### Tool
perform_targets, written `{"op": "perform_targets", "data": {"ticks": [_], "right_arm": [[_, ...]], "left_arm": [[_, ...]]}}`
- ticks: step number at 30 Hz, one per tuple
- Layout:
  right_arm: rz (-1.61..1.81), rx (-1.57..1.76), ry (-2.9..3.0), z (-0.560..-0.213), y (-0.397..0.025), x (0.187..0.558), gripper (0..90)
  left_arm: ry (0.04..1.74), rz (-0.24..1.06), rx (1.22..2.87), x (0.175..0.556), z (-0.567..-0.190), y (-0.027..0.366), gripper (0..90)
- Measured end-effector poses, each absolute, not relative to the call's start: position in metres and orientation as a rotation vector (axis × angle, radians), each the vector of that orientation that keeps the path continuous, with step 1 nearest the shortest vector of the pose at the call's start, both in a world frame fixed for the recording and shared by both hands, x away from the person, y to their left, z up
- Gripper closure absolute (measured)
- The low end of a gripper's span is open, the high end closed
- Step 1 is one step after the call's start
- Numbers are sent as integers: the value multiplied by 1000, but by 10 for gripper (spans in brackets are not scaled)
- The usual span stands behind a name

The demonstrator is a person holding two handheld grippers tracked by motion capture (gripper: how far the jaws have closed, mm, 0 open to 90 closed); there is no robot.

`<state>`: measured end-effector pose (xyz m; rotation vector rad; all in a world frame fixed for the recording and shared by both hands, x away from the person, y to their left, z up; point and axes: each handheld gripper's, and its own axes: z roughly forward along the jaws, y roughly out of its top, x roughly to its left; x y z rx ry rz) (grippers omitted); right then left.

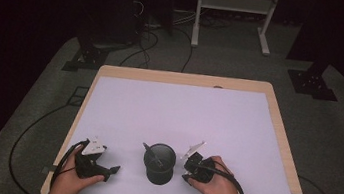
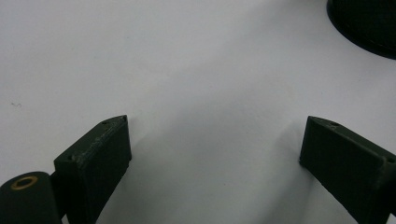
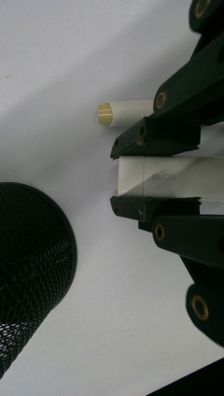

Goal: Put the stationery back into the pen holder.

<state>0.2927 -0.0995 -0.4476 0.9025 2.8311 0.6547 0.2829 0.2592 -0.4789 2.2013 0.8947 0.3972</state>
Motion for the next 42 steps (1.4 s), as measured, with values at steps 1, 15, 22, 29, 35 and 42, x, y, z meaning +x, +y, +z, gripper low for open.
{"op": "perform_targets", "data": {"ticks": [1, 15, 22, 29, 35, 42], "right_arm": [[658, 901, 2832, -448, -100, 293, 702], [793, 912, 2814, -434, -112, 295, 703], [870, 916, 2788, -423, -119, 295, 703], [934, 921, 2772, -414, -125, 294, 703], [986, 915, 2761, -405, -129, 292, 704], [1032, 904, 2730, -395, -134, 289, 704]], "left_arm": [[895, 397, 2201, 283, -479, 259, 79], [895, 397, 2202, 283, -479, 259, 79], [895, 398, 2202, 283, -479, 259, 79], [895, 398, 2202, 283, -479, 259, 79], [895, 399, 2202, 283, -479, 259, 79], [895, 396, 2204, 283, -479, 259, 79]]}}
